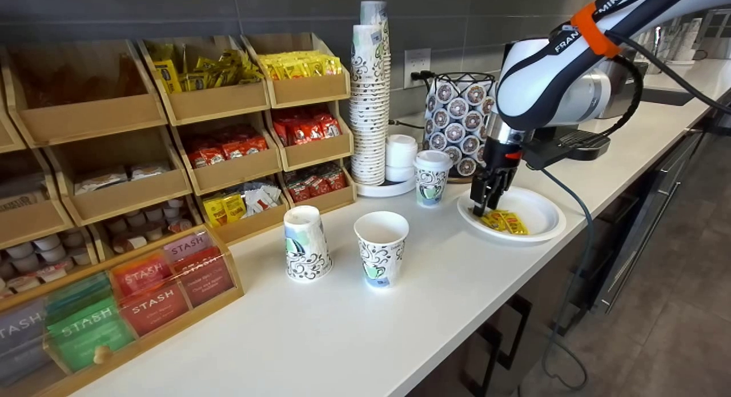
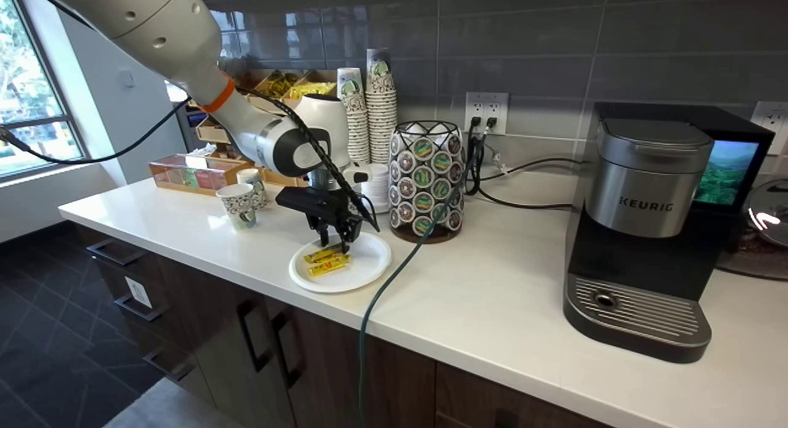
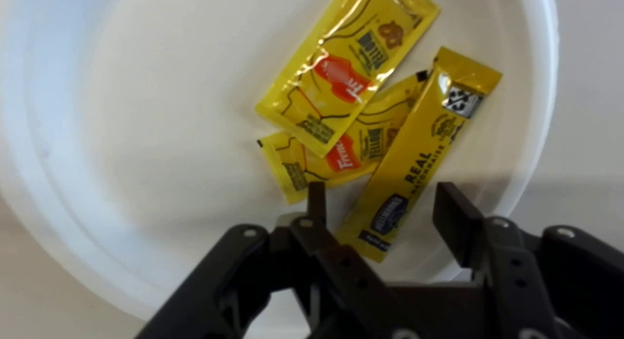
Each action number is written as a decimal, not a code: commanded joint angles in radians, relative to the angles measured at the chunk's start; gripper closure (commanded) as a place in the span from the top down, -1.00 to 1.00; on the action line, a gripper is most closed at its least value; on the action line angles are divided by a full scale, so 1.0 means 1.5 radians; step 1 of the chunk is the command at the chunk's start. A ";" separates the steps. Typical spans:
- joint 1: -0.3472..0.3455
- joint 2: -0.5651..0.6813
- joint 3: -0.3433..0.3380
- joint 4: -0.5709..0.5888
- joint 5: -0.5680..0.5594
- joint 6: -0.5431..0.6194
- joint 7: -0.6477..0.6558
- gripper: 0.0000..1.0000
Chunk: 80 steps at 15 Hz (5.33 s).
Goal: Remove the yellow sachet from the white plate and put it in the paper cup on the left
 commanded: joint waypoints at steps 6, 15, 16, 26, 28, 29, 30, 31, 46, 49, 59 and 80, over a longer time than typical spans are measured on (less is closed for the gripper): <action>-0.012 0.028 0.015 0.031 0.023 -0.020 -0.010 0.09; -0.015 0.032 0.014 0.035 0.023 -0.020 -0.009 -0.74; -0.016 0.032 0.015 0.035 0.025 -0.019 -0.011 -0.90; -0.009 -0.052 0.032 -0.039 0.044 -0.001 -0.015 -0.99; -0.003 -0.087 0.050 -0.072 0.057 0.000 -0.035 -0.99; -0.003 -0.103 0.064 -0.085 0.072 0.006 -0.058 -0.99; 0.004 -0.117 0.073 -0.098 0.072 0.022 -0.082 -0.99; 0.001 -0.127 0.096 -0.105 0.101 0.038 -0.126 -0.99; -0.098 -0.165 0.366 -0.022 0.628 0.028 -0.779 -0.99; -0.035 -0.161 0.253 -0.015 0.702 -0.095 -0.906 -0.99; 0.041 -0.106 0.074 0.002 0.708 -0.367 -1.042 -0.99; 0.100 0.007 0.029 0.101 0.837 -0.348 -1.050 -0.33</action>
